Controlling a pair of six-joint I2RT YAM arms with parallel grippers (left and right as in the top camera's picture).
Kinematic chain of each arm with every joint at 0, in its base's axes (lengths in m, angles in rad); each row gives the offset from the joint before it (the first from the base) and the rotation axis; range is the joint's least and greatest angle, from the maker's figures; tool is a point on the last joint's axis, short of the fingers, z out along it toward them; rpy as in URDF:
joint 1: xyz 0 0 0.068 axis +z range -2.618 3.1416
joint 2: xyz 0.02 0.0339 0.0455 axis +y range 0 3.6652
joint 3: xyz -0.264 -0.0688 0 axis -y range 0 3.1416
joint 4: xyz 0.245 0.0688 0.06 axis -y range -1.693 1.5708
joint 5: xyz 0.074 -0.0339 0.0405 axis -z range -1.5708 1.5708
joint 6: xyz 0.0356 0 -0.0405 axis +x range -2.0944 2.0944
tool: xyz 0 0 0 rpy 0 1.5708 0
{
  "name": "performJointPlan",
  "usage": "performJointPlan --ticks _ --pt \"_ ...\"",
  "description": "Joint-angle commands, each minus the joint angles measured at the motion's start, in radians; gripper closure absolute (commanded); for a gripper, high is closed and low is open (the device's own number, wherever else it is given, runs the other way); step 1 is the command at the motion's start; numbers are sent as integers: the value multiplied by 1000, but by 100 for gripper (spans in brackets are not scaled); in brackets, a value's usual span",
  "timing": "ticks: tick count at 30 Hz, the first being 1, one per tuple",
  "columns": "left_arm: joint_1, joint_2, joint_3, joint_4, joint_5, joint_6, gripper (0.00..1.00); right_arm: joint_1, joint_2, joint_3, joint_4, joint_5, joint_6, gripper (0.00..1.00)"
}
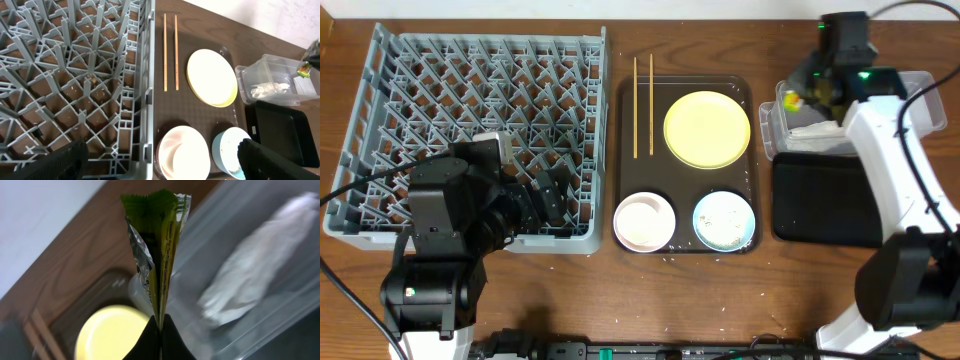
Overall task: Sort waste into correct bins and load items into the dishwasher
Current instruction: 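Grasp the white cup from the pink bowl with right gripper, lift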
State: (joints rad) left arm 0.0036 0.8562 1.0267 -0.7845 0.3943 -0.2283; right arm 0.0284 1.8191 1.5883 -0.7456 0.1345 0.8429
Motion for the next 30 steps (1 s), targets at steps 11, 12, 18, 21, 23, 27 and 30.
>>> performJointPlan --ticks 11,12,18,21,23,27,30 --pt "-3 -1 19 0 14 13 4 -60 -10 -4 20 -285 -262 46" --pt "-3 -2 19 0 14 13 4 -43 -28 -4 22 -328 -321 47" --pt "-3 -2 19 0 14 13 4 167 -81 -5 -71 -502 -642 42" --pt "-3 -2 19 -1 15 13 4 279 -63 -16 -88 -501 -677 40" --pt "-3 -2 19 -1 14 13 4 375 -36 -36 -50 -388 -675 39" --pt "-3 -2 19 -15 14 13 4 465 5 -38 -31 -133 -591 45" --pt "-3 -2 19 -31 14 13 4 481 25 -39 -30 -128 -566 49"
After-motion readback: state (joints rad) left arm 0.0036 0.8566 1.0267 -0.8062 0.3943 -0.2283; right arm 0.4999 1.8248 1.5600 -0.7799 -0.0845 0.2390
